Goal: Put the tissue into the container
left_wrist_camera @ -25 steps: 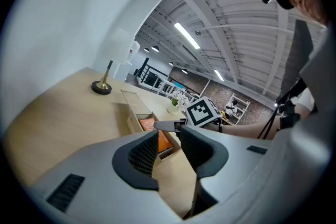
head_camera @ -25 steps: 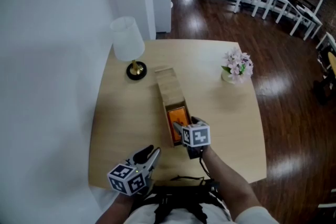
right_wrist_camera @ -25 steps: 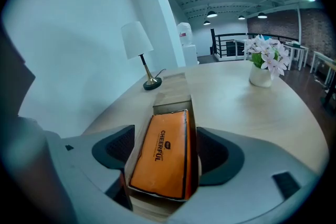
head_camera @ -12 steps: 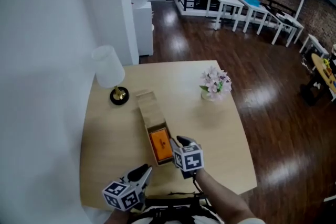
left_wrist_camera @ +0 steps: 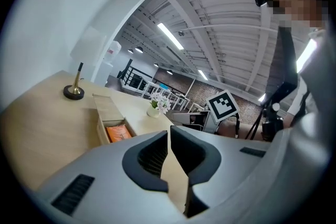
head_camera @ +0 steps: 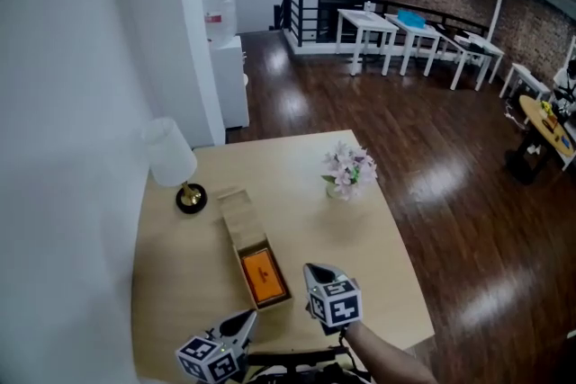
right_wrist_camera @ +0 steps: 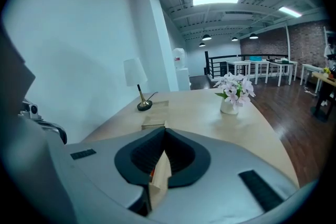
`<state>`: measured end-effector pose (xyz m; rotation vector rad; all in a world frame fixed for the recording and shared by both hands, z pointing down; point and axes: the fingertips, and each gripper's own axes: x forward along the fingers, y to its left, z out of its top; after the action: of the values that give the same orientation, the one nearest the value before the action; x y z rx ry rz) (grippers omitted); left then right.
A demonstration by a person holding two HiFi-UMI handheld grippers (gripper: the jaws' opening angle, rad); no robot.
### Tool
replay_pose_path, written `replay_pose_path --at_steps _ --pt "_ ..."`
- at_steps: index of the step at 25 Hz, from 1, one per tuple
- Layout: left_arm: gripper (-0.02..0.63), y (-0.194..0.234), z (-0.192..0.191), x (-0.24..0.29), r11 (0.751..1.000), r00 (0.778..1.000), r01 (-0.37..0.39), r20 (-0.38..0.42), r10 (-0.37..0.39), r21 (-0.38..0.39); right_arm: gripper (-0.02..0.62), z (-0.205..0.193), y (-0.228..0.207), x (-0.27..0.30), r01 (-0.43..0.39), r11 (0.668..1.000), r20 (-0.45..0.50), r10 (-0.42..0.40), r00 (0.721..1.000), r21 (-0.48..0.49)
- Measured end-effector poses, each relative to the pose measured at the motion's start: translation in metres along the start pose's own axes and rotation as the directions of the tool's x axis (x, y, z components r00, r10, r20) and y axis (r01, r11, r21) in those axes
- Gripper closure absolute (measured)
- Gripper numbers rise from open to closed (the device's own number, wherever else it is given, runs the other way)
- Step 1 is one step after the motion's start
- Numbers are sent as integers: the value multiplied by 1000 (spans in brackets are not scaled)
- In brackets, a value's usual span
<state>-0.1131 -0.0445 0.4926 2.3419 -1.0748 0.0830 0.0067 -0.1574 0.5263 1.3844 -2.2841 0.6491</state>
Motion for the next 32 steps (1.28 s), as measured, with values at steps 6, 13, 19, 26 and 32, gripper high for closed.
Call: replay_pose_path --at_steps 6,13,19,26,32 --pt "606 -4 -2 5 1000 1000 -15 7 15 27 595 5 -24 -28 30 1000 22 -30 999 -1" --pt "606 -16 4 7 999 1000 -9 15 8 36 595 8 -47 -63 55 998 58 -56 997 17" --pt "606 -25 3 8 999 1000 1 7 -1 37 595 8 -67 -94 84 996 89 -87 992 32" --pt "606 -34 -3 12 999 1000 9 -11 -9 43 595 1 -86 -121 112 992 99 -117 988 54" --pt "606 -39 -10 14 999 1000 10 -27 -9 41 595 -4 -85 -131 116 993 104 -119 987 39"
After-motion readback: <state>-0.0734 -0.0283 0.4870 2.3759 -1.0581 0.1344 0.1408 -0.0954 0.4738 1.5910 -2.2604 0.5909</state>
